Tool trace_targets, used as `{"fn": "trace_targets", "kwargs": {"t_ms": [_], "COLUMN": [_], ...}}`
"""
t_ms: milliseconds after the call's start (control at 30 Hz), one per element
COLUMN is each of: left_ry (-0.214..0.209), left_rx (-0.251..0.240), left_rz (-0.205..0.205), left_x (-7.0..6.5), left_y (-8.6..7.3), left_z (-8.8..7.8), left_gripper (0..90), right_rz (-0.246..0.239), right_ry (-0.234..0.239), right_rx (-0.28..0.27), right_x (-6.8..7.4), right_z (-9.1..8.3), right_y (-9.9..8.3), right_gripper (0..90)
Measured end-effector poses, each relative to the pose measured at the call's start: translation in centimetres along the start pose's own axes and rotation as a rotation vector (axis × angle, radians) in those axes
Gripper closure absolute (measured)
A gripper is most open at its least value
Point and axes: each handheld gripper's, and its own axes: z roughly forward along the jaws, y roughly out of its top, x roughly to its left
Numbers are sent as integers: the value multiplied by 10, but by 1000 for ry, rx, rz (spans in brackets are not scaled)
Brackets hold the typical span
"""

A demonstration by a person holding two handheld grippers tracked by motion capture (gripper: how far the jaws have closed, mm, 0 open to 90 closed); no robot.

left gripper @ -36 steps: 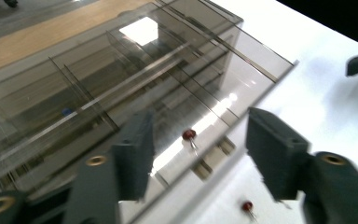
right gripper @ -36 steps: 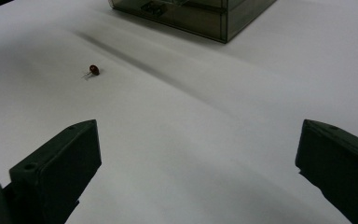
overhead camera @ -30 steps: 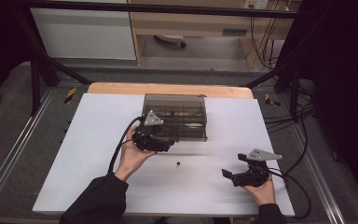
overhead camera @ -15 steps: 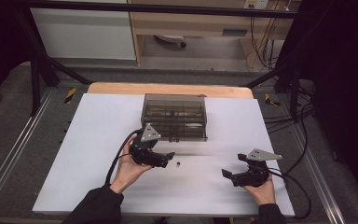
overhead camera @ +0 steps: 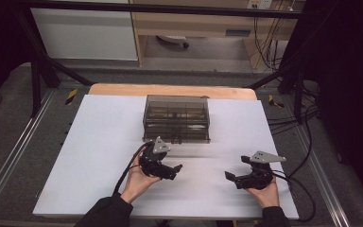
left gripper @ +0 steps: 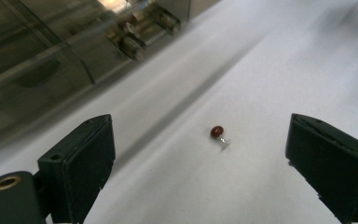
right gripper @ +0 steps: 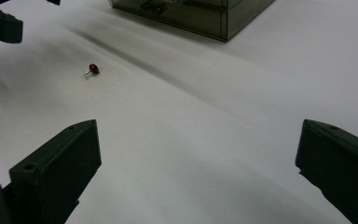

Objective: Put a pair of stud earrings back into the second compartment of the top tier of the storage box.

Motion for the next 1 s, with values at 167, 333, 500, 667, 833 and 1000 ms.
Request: {"fn": "trace_targets", "kwargs": {"t_ms": [167,333,500,667,833,1000], "left_ry": [-6,-16,-13,-22,-13,-10], "left_rx": [23,46,48,51,64,65], "left_rz": [-2,-11,-9,-21,-16,-23], "left_x": [-4,-8,-8,-9,-10,-11], "left_y": [-3,-5,-6,-6,-6,-7], "left_z": [11,22,30,36,41,44], "left_gripper": [94,114,205,347,462,545], "right_rz": [-1,0,-1,-2,0,0], "right_ry": [1,0,0,1,1,1], "right_rx": [0,2,1,1,0,1], "right_x": [0,0,0,0,0,0], "right_z": [0,0,0,0,0,0], "right_y": [0,0,0,0,0,0], "right_gripper": [6,6,6,6,6,6]}}
